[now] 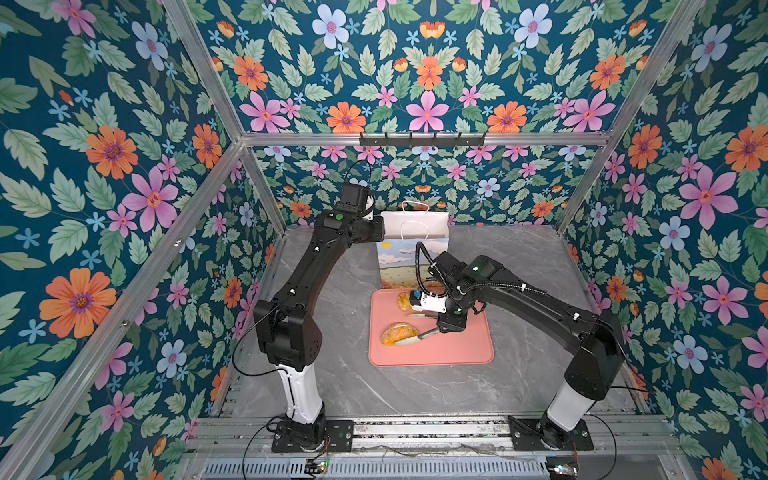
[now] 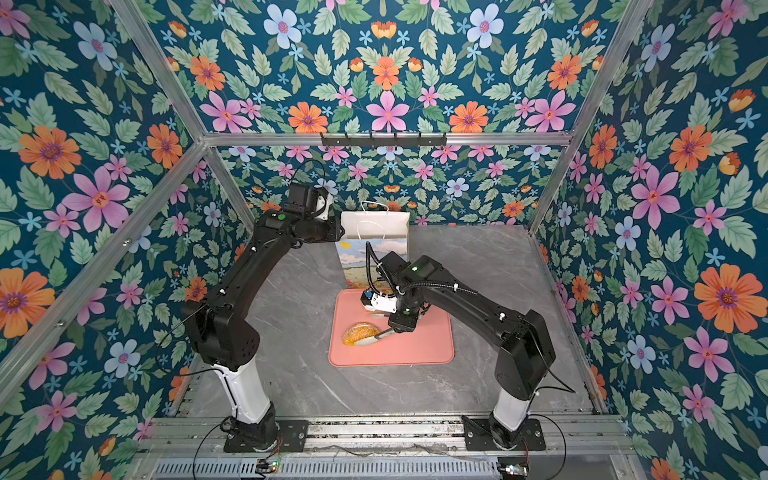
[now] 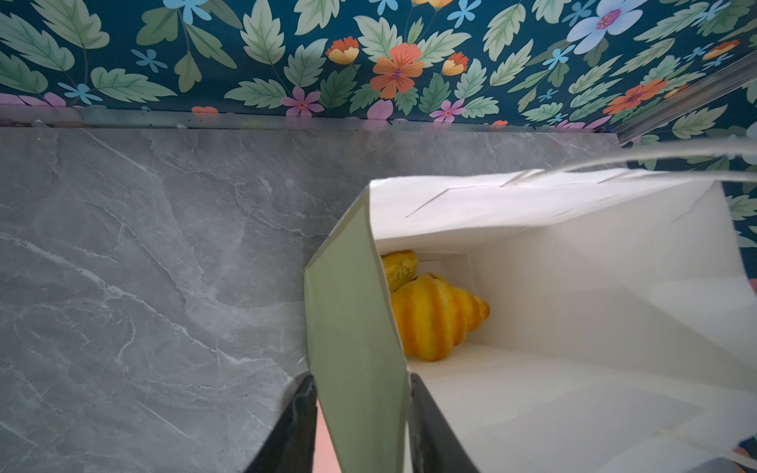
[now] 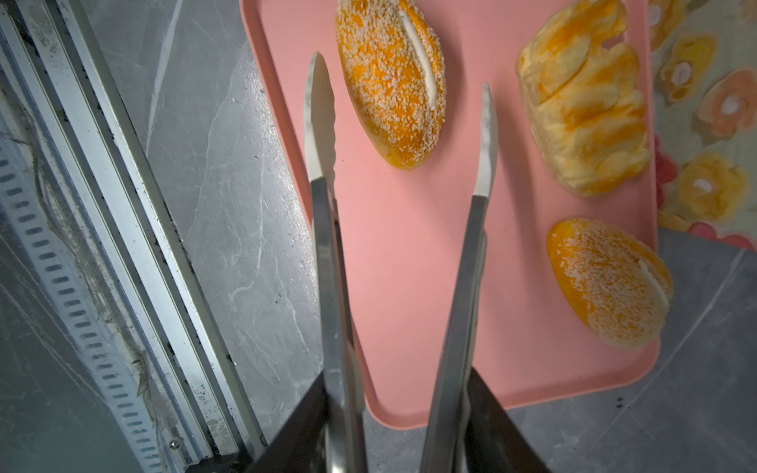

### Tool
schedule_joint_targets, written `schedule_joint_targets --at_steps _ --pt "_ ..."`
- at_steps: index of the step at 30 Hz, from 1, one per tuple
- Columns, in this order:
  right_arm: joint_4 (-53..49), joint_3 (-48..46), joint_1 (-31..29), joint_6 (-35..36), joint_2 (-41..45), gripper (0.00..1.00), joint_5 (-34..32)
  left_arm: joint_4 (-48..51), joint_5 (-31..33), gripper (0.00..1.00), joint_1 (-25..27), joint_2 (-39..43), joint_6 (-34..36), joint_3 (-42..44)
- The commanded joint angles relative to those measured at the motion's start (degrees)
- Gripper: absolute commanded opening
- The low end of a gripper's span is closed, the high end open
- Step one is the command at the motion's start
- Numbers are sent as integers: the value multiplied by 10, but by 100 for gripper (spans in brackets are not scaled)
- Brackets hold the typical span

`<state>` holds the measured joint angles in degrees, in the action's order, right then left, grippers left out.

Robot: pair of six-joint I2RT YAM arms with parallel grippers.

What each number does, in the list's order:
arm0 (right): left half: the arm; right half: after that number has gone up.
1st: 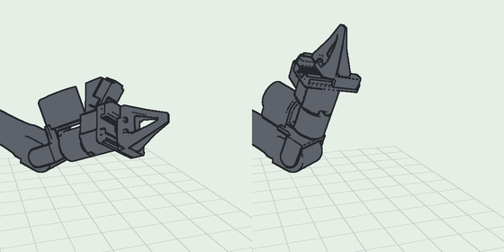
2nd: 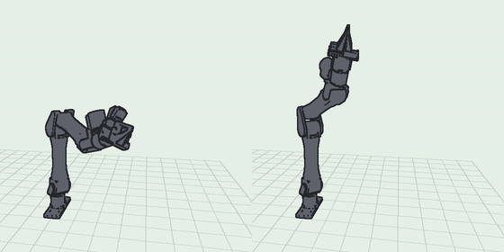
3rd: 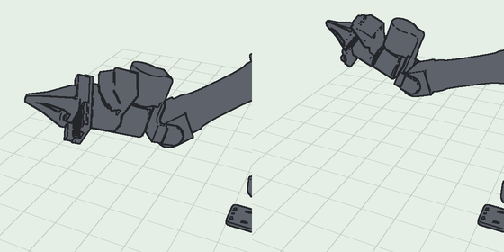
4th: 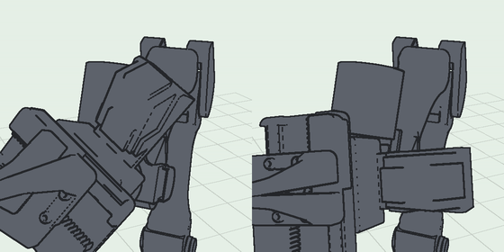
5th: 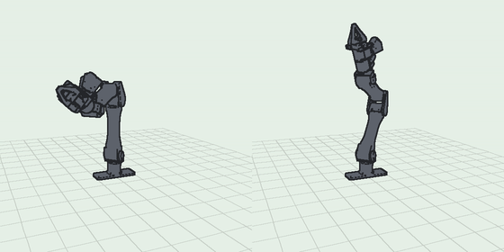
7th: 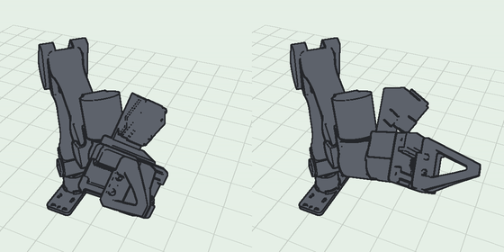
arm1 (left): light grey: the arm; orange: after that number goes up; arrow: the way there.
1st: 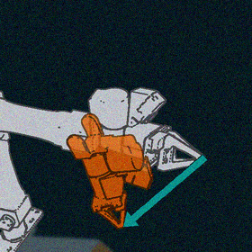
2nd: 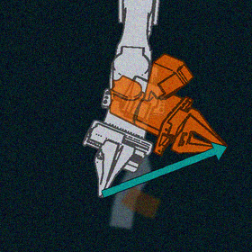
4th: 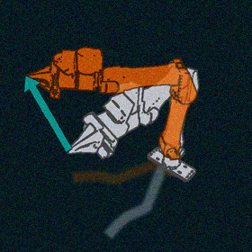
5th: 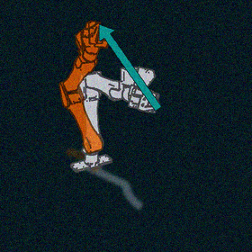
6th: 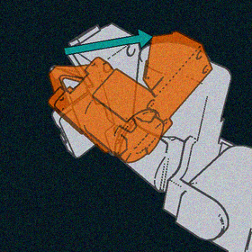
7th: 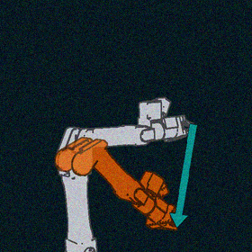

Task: Place the fake bread into the paper bag
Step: 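Position the open tongs around the sesame roll farthest from the robot, then squeeze the tongs shut on the sesame roll with the right gripper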

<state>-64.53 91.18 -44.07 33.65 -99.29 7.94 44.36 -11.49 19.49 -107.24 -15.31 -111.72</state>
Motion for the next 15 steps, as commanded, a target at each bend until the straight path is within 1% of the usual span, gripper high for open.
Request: schedule_joint_targets --at_steps 1,15 --pt "-8 11 0 17 -8 48 17 -5 1 38 -1 6 -2 -3" --pt "-1 19 0 25 -31 47 20 -1 0 38 0 -2 1 -14"
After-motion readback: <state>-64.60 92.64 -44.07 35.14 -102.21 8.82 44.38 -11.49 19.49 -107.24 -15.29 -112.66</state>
